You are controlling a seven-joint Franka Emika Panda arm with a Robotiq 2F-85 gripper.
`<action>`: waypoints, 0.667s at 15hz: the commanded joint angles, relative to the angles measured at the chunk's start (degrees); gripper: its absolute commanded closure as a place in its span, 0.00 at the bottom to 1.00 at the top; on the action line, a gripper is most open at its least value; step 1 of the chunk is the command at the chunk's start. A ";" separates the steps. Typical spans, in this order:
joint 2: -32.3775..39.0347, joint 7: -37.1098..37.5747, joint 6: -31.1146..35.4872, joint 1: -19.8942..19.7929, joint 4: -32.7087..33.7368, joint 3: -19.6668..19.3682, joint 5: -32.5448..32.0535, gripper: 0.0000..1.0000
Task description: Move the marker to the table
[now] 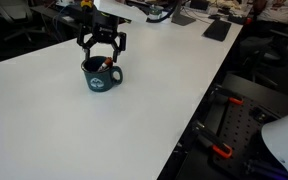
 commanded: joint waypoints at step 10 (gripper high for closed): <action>-7.98 -1.52 4.39 0.19 -10.17 1.22 2.45 0.10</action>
